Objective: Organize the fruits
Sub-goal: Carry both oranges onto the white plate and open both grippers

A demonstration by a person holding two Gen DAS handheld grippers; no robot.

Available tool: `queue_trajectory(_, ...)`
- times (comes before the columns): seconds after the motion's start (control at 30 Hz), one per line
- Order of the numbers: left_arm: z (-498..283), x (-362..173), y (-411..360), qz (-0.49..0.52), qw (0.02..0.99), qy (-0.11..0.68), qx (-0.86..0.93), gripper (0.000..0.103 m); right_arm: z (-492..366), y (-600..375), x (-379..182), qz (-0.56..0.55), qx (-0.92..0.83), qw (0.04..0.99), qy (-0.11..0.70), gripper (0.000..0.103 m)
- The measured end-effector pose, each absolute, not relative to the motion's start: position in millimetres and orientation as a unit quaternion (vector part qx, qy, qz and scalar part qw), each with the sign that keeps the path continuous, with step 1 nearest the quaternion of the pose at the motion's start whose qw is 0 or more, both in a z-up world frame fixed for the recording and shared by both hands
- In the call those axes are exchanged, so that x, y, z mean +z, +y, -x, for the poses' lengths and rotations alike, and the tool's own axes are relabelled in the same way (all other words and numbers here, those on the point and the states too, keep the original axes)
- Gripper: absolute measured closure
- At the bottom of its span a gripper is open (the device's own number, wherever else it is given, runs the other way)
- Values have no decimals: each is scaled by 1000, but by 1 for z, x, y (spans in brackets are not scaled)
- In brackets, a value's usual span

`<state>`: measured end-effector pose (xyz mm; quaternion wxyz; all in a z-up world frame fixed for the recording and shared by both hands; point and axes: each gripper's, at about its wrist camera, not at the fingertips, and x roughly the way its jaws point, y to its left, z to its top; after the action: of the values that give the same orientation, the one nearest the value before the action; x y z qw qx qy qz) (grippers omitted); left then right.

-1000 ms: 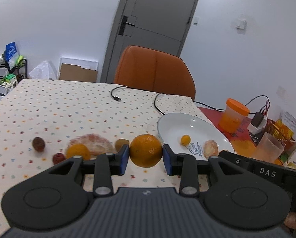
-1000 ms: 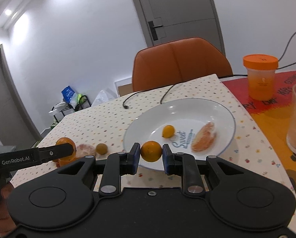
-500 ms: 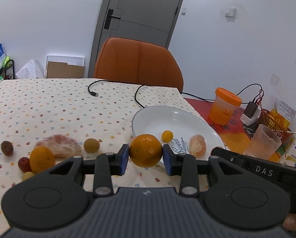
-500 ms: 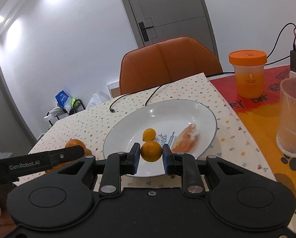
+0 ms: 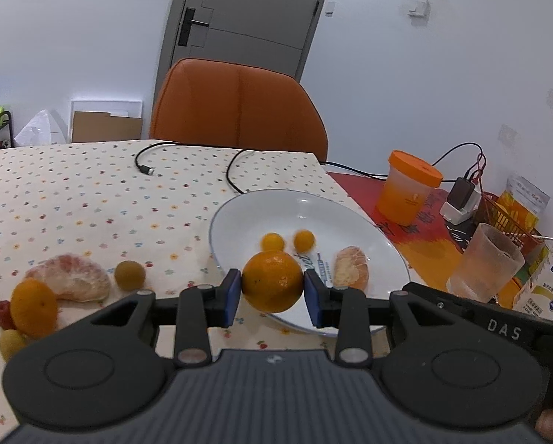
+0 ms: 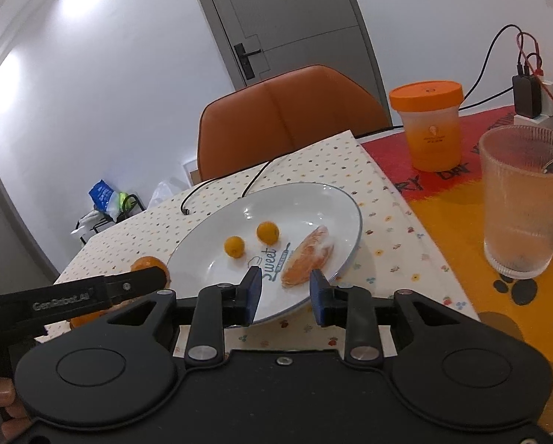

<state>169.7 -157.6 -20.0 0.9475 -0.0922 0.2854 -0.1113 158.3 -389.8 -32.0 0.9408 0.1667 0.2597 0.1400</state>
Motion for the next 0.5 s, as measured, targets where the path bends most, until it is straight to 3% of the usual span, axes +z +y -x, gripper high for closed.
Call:
queue_trajectory(0.33,-177,-18,-177,95,946,284,-126,68,-153,-393,-27,-167,142,942,254,72)
queue_trajectory(0.43,-175,-16,-178,89,948,278,-124,62,-152,-394,-27,-169,136,943,252,68)
queue_trajectory(0.5,-173,-15,-176,83,949,279,-122,53,-153,-393,-27,-171,135,943,254,68)
